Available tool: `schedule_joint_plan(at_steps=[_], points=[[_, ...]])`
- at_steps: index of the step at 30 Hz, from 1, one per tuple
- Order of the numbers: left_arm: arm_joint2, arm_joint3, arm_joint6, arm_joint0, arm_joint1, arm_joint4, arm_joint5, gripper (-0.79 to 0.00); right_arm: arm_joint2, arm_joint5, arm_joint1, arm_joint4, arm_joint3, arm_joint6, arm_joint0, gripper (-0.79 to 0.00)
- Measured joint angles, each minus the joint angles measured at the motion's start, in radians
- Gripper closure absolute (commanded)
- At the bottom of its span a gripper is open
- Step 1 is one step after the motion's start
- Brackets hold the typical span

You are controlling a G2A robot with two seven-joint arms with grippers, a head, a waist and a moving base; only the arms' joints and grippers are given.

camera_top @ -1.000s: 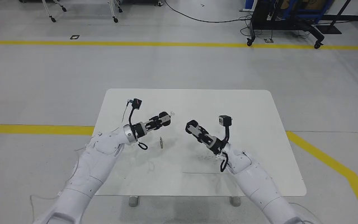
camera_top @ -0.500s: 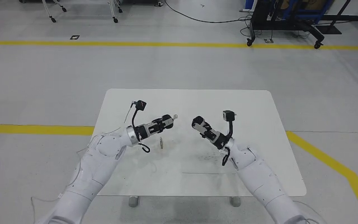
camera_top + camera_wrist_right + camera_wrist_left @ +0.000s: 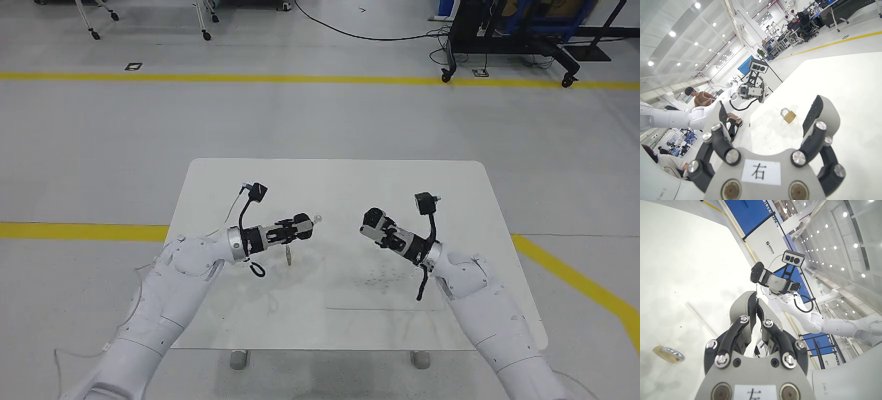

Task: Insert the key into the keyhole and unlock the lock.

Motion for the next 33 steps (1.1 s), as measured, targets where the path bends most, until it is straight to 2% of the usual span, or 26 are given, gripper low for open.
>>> schedule_joint_plan(at_steps=[3, 5, 8, 10, 11, 13, 16, 17, 18, 19, 20, 21, 22, 25, 33], points=[[0.004, -0.022, 0.049, 0.019, -0.001, 0.047, 0.026, 0.0, 0.005, 0.013, 0.002, -0.014, -0.002, -0.007, 0.002, -0.785], [0.016, -0.032, 0.052, 0.034, -0.005, 0.034, 0.066, 0.0, 0.018, 0.079, 0.007, -0.108, -0.009, -0.046, 0.013, -0.785], [0.03, -0.026, -0.041, 0.032, -0.011, -0.107, 0.105, 0.0, 0.009, 0.131, 0.008, -0.318, -0.013, -0.113, 0.009, -0.785], [0.035, -0.007, -0.145, 0.016, -0.014, -0.221, 0.125, 0.0, 0.004, 0.081, 0.013, -0.396, 0.006, -0.086, 0.018, -0.785], [0.039, 0.007, -0.201, 0.006, -0.016, -0.271, 0.133, 0.0, 0.003, 0.047, 0.018, -0.392, 0.022, -0.028, 0.025, -0.785], [0.048, 0.024, -0.289, -0.009, -0.018, -0.333, 0.141, 0.0, -0.006, 0.02, 0.024, -0.322, 0.05, 0.095, 0.038, -0.785], [0.068, 0.053, -0.421, -0.036, -0.022, -0.371, 0.142, 0.0, -0.023, 0.036, 0.037, -0.061, 0.08, 0.323, 0.07, -0.785], [0.075, 0.061, -0.445, -0.042, -0.023, -0.371, 0.139, 0.0, -0.026, 0.045, 0.04, 0.022, 0.085, 0.383, 0.078, -0.702], [0.085, 0.069, -0.469, -0.049, -0.026, -0.368, 0.138, 0.0, -0.032, 0.062, 0.045, 0.118, 0.086, 0.448, 0.085, -0.582], [0.093, 0.075, -0.482, -0.053, -0.028, -0.364, 0.138, 0.0, -0.041, 0.078, 0.048, 0.179, 0.081, 0.48, 0.087, -0.533], [0.1, 0.081, -0.49, -0.058, -0.03, -0.359, 0.138, 0.0, -0.05, 0.093, 0.051, 0.232, 0.075, 0.5, 0.087, -0.517], [0.108, 0.088, -0.494, -0.064, -0.032, -0.35, 0.136, 0.0, -0.063, 0.107, 0.055, 0.295, 0.067, 0.515, 0.084, -0.406], [0.114, 0.093, -0.494, -0.069, -0.033, -0.34, 0.135, 0.0, -0.072, 0.114, 0.058, 0.338, 0.062, 0.522, 0.082, -0.379], [0.128, 0.105, -0.479, -0.079, -0.038, -0.316, 0.125, 0.0, -0.099, 0.135, 0.07, 0.426, 0.061, 0.541, 0.085, -0.348], [0.168, 0.108, -0.446, -0.093, -0.049, -0.239, 0.09, 0.0, -0.188, 0.202, 0.09, 0.475, 0.105, 0.608, 0.123, -0.262]])
